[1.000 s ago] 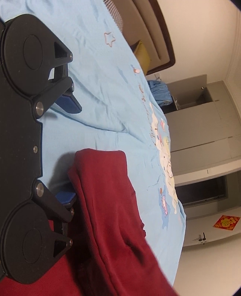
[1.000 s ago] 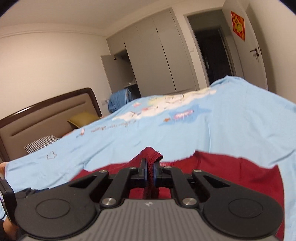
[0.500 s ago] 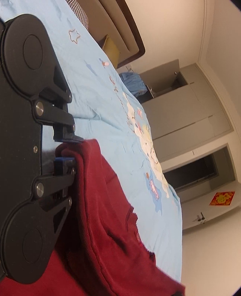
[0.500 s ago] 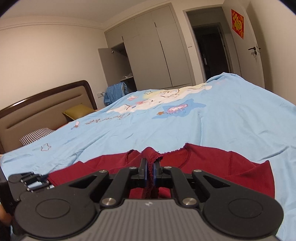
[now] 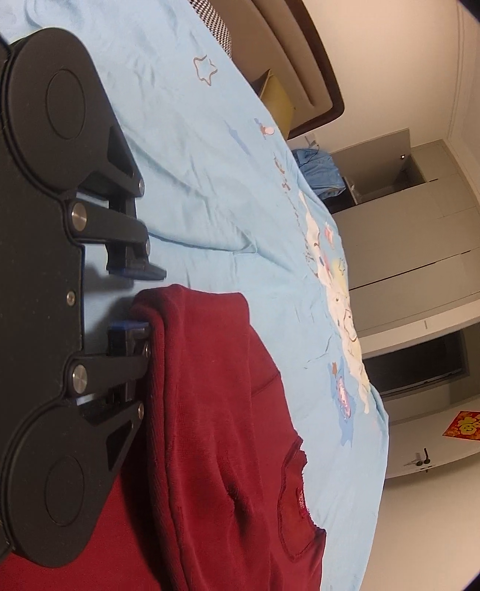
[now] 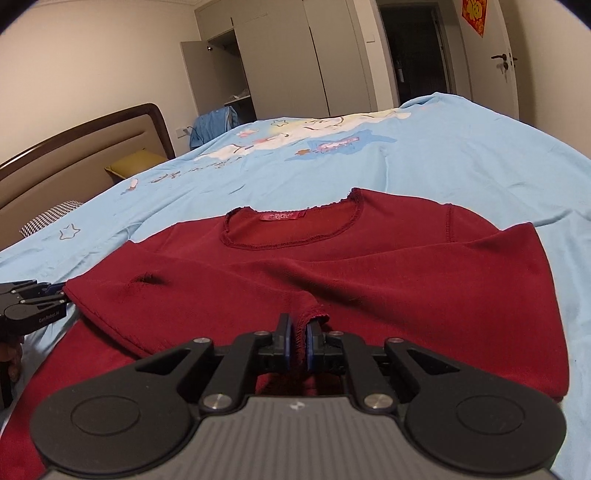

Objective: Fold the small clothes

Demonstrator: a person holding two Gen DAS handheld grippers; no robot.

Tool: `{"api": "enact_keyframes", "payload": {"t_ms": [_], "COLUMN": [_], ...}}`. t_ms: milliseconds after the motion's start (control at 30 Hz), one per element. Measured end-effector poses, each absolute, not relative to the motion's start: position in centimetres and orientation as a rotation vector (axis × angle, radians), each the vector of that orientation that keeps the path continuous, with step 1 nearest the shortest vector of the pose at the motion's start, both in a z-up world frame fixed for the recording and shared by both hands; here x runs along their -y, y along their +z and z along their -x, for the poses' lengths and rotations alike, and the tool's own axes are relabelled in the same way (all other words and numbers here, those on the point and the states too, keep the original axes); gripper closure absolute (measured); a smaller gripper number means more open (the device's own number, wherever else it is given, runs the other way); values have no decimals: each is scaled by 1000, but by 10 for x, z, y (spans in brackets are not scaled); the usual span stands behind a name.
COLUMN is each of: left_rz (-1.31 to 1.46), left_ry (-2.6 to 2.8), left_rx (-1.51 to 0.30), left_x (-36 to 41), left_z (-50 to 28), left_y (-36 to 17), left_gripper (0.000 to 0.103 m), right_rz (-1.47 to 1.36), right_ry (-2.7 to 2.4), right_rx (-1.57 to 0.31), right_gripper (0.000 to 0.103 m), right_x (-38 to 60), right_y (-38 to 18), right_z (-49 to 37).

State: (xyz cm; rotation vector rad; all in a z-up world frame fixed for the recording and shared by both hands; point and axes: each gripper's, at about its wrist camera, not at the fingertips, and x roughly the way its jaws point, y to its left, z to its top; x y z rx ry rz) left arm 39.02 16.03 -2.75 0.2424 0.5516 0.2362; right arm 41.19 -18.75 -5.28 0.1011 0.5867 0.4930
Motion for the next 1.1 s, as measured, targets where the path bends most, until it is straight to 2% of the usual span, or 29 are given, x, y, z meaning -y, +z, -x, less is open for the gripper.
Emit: {"api": "enact_keyframes", "payload": {"t_ms": [33, 133, 200, 233, 300, 400, 433, 500, 1033, 1100], "left_rz": [-239, -221, -205, -194, -171, -139, -127, -102, -13, -1], "left_ry": [236, 228, 224, 223, 222, 202, 193, 158, -2, -6], "left_rx": [-566, -589, -593, -594, -593, -584, -579, -577, -687, -695], "left_x": [-161, -164, -165, -166, -165, -159, -156, -151, -104, -102], "left_z": [-389, -378, -367, -359, -343, -316, -306, -288, -192, -185], "left_y": [-27, -25, -23, -21, -18, -13, -12, -10, -37, -41], "left_gripper": [60, 39, 31, 24, 16, 4, 1, 1, 1, 1], "right_rz": [-108, -116, -113, -109, -88, -50, -42, -32, 3, 10], "right_ry": [491, 488, 491, 495, 494, 490, 487, 473, 408, 409], "right_rx": [-588, -589, -584, -580, -564, -545, -544, -544, -595, -589], "right_gripper": [89, 67, 50, 46, 25, 7, 5, 0, 0, 5], "right_x": [190, 198, 204, 207, 213, 222, 225, 232, 266, 266], "right_y": [-52, -49, -48, -47, -46, -45, -45, -47, -75, -77], "right_z": [-410, -405, -396, -389, -373, -346, -338, -319, -179, -167]}}
